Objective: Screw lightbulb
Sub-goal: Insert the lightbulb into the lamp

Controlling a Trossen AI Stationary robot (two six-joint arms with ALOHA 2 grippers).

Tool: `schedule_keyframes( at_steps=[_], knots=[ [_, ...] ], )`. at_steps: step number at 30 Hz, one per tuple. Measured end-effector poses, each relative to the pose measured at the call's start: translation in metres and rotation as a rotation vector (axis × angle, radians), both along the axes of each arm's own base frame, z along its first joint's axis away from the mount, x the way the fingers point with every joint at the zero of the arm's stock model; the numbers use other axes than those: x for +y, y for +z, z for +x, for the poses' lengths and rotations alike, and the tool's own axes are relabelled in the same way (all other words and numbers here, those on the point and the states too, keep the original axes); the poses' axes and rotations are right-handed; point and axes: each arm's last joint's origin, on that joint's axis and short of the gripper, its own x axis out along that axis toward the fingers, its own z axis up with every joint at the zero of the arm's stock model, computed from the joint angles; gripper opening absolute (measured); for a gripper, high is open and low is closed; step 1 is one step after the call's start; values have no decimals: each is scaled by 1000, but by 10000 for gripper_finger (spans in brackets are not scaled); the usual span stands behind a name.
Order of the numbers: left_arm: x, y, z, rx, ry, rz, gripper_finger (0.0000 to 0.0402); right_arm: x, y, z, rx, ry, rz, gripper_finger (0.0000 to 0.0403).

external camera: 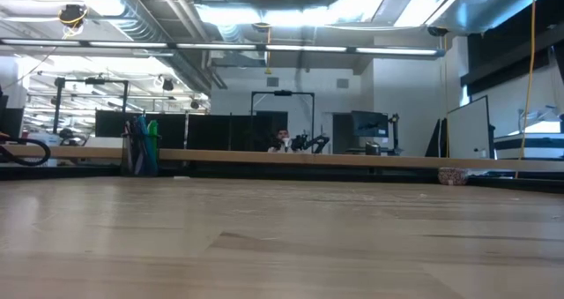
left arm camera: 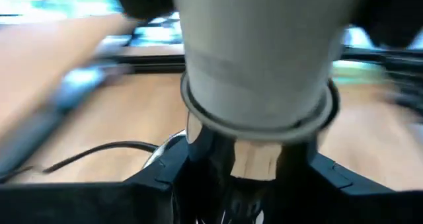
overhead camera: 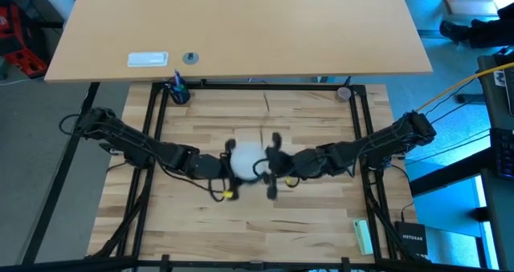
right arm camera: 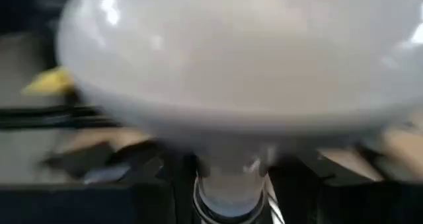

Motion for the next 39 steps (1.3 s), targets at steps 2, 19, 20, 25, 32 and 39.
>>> schedule_keyframes(
  at_steps=[2, 19, 20, 25, 32, 39],
  knots=[
    [1, -4, 2, -16, 137, 52, 164, -5, -2, -2, 9, -154, -17, 153],
    [-9, -6, 4, -44, 172, 116, 164, 2, 7, -13, 11, -85, -54, 198],
    [-10, -4, 2, -37, 139, 115, 164, 4, 11, -18, 12, -73, -55, 228],
    [-16, 10, -10, -31, -78, 93, 164, 10, 37, -48, -33, -10, -30, 350],
    [-19, 18, -13, -46, -324, 0, 164, 23, 38, -47, -43, 366, -5, 377],
    [-13, 17, -10, -26, -430, -91, 164, 34, 14, -15, -81, 409, -84, 329]
  ],
)
